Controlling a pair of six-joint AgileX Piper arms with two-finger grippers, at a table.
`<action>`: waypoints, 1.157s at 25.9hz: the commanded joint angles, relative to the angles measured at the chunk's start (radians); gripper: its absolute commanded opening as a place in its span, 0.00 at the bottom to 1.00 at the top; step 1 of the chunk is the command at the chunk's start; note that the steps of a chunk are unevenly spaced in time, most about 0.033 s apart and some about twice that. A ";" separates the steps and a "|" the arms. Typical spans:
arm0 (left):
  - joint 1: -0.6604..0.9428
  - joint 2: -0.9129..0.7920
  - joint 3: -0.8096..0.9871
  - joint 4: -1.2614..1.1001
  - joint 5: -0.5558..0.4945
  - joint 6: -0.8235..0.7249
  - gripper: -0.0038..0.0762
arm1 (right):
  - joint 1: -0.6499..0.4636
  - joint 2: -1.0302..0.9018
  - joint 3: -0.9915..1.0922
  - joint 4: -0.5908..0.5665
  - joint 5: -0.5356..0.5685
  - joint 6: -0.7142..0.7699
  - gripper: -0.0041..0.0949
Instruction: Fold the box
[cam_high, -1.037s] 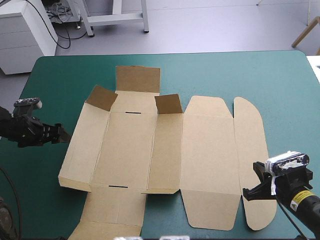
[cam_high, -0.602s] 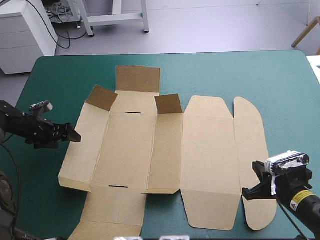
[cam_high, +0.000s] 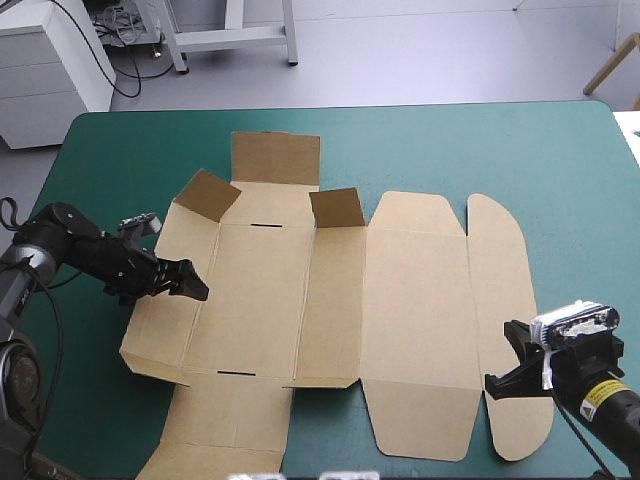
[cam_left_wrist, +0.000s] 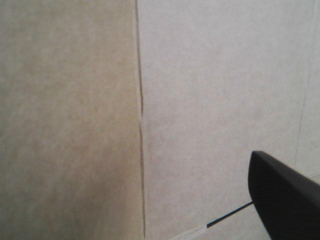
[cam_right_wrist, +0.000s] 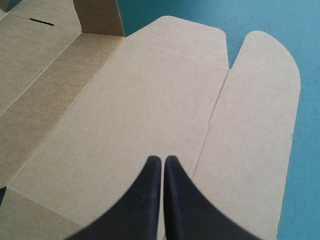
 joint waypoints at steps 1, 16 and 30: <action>-0.036 -0.036 -0.020 -0.078 0.097 -0.020 0.88 | -0.006 0.004 -0.028 -0.007 -0.071 -0.007 0.04; -0.068 -0.036 -0.020 -0.081 0.072 -0.025 0.04 | -0.006 0.004 -0.028 0.000 -0.072 -0.007 0.04; -0.146 -0.036 -0.257 0.183 0.096 -0.013 0.04 | -0.006 0.004 -0.028 0.095 -0.073 -0.033 0.04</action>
